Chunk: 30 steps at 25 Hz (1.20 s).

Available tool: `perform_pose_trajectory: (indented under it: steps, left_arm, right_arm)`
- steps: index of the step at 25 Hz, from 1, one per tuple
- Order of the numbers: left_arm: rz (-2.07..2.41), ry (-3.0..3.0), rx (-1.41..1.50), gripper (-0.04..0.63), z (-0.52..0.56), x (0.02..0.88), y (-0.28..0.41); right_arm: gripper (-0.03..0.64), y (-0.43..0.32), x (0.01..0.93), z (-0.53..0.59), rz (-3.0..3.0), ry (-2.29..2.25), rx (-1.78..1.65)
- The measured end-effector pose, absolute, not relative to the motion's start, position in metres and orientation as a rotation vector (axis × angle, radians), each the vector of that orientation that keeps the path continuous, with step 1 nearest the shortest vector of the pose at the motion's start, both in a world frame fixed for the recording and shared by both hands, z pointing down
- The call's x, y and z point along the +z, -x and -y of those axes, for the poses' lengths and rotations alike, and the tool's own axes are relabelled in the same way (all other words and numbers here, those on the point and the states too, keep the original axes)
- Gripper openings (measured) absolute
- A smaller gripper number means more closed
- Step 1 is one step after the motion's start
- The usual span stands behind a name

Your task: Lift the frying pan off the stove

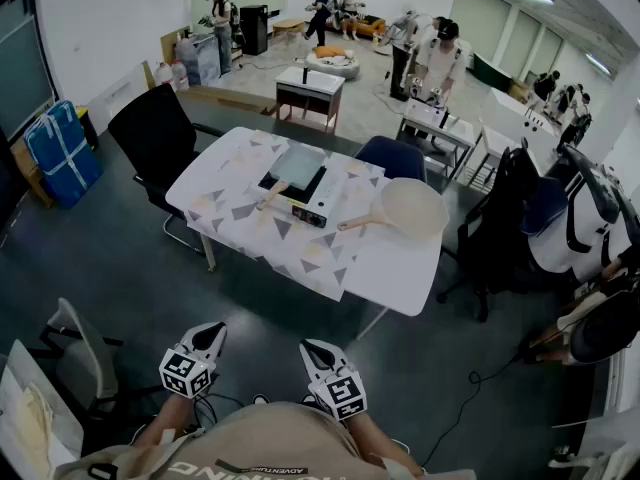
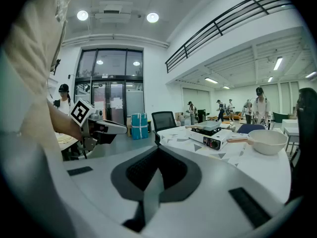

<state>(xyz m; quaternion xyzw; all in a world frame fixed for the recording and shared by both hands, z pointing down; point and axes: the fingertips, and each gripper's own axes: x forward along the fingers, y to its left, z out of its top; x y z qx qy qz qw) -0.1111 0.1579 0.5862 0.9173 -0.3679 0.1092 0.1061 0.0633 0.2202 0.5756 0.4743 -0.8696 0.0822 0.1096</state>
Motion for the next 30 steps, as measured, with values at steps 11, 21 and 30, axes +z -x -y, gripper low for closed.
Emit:
perform_pose_trajectory:
  steps: [11, 21, 30]
  left_arm:
    - [0.979, -2.661, 0.265, 0.0, -0.175, 0.611, 0.129]
    - [0.928, -2.572, 0.234, -0.001, -0.189, 0.652, 0.143]
    - [0.918, -2.556, 0.218, 0.0, -0.142, 0.651, 0.13]
  right_arm:
    - [-0.005, -0.03, 0.586, -0.221, 2.505, -1.412, 0.289]
    - [-0.005, 0.011, 0.596, -0.23, 2.463, -1.35, 0.289]
    - [-0.005, -0.01, 0.602, -0.176, 2.462, -1.43, 0.352]
